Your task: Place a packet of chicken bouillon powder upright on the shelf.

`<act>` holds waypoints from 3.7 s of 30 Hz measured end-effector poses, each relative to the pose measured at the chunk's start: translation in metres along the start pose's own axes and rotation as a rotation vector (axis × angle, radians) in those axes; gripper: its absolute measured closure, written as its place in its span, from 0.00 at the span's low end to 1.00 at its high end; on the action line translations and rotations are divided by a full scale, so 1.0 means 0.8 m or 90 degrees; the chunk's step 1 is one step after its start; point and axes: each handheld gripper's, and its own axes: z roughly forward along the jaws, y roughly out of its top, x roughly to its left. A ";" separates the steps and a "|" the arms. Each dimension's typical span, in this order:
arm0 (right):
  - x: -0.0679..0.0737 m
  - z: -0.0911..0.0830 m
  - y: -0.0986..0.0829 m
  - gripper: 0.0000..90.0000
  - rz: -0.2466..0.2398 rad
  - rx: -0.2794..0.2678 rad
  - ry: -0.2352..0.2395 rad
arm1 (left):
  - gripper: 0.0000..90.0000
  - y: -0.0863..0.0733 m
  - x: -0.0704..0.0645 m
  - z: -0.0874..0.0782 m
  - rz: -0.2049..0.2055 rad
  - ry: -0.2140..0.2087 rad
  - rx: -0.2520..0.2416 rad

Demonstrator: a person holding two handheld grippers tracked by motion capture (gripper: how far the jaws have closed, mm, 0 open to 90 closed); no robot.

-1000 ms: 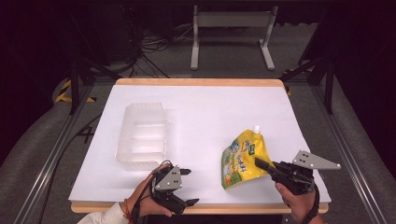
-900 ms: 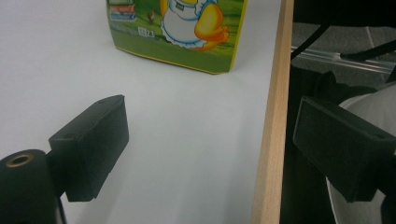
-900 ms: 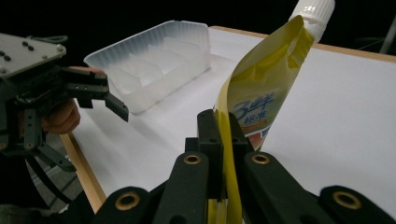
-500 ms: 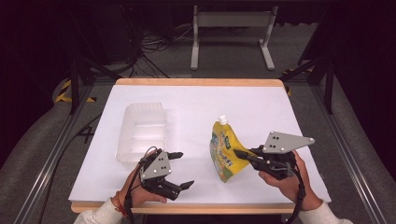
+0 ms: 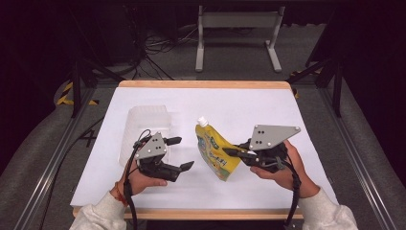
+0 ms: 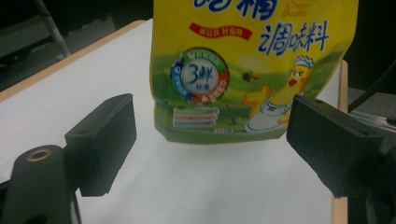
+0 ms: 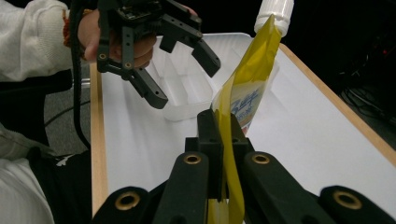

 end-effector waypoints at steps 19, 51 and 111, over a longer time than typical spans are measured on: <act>-0.023 0.051 0.060 1.00 -0.103 0.006 0.043 | 0.35 -0.005 0.032 -0.006 -0.015 0.080 0.012; -0.044 0.181 0.129 1.00 -0.036 -0.096 -0.013 | 0.91 -0.059 0.115 -0.100 -0.146 0.272 -0.074; -0.043 0.275 0.092 1.00 0.024 -0.060 -0.040 | 0.99 -0.115 0.138 -0.111 -0.162 0.320 -0.009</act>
